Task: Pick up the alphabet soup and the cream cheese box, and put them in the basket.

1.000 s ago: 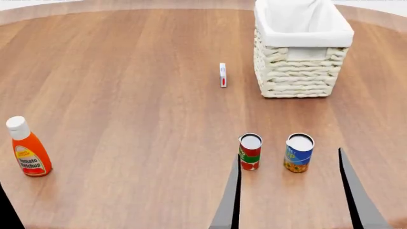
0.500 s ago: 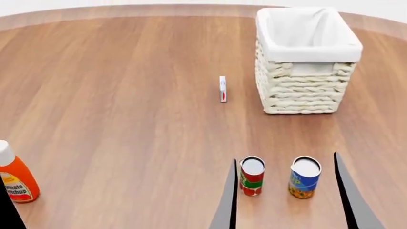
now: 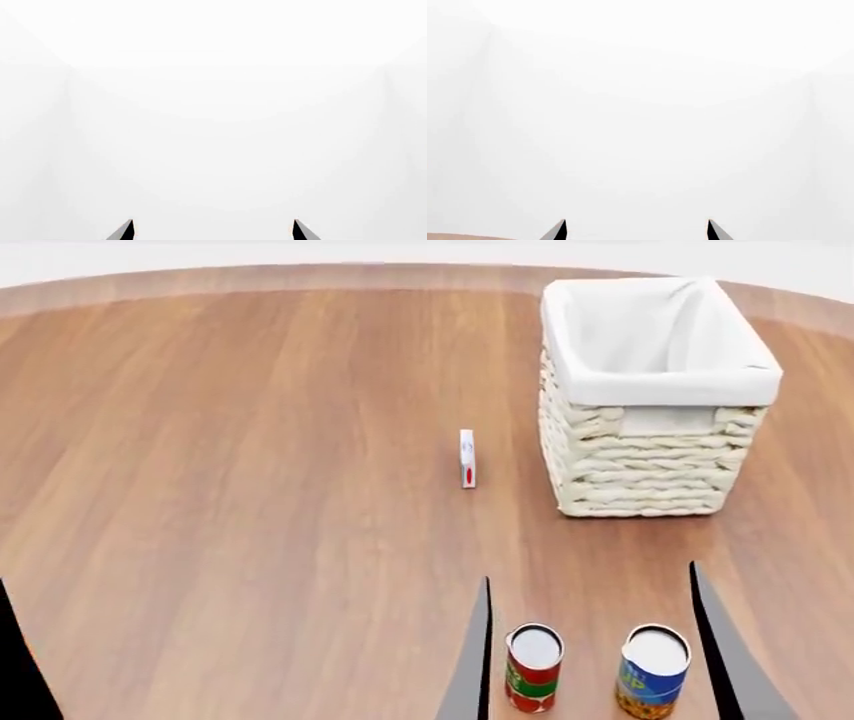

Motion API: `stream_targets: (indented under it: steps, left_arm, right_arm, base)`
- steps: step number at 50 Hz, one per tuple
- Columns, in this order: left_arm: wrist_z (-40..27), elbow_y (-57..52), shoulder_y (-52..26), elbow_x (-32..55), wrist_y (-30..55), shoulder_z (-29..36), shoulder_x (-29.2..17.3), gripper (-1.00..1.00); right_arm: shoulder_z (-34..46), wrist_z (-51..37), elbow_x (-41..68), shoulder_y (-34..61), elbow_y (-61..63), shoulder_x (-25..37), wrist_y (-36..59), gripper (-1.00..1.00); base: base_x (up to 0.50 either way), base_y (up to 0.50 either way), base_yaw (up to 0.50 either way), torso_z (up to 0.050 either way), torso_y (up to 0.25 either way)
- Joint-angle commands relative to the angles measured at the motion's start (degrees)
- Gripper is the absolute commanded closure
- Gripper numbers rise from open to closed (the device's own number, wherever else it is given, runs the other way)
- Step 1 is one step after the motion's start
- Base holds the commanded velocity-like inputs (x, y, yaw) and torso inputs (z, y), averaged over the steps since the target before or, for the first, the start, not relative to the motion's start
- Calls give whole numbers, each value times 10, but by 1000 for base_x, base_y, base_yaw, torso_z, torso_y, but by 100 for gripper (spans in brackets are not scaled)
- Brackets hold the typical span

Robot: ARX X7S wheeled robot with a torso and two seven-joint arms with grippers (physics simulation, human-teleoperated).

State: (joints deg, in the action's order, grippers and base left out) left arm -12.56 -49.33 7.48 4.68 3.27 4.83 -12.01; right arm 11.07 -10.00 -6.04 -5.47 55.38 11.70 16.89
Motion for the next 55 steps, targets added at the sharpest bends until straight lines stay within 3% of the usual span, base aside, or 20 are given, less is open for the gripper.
stream_targets:
  steps: [1, 55]
  left_arm:
    - [-3, 15, -6, 1, -4, 7, -3, -100]
    - [-24, 12, 2, 8, -12, 17, -23, -100]
  right_arm:
    - [3, -5, 7, 4, -5, 6, 2, -100]
    - [17, -33, 20, -5, -5, 33, -6, -100]
  base:
    - [238, 0, 0, 0, 0]
    - [230, 0, 0, 0, 0]
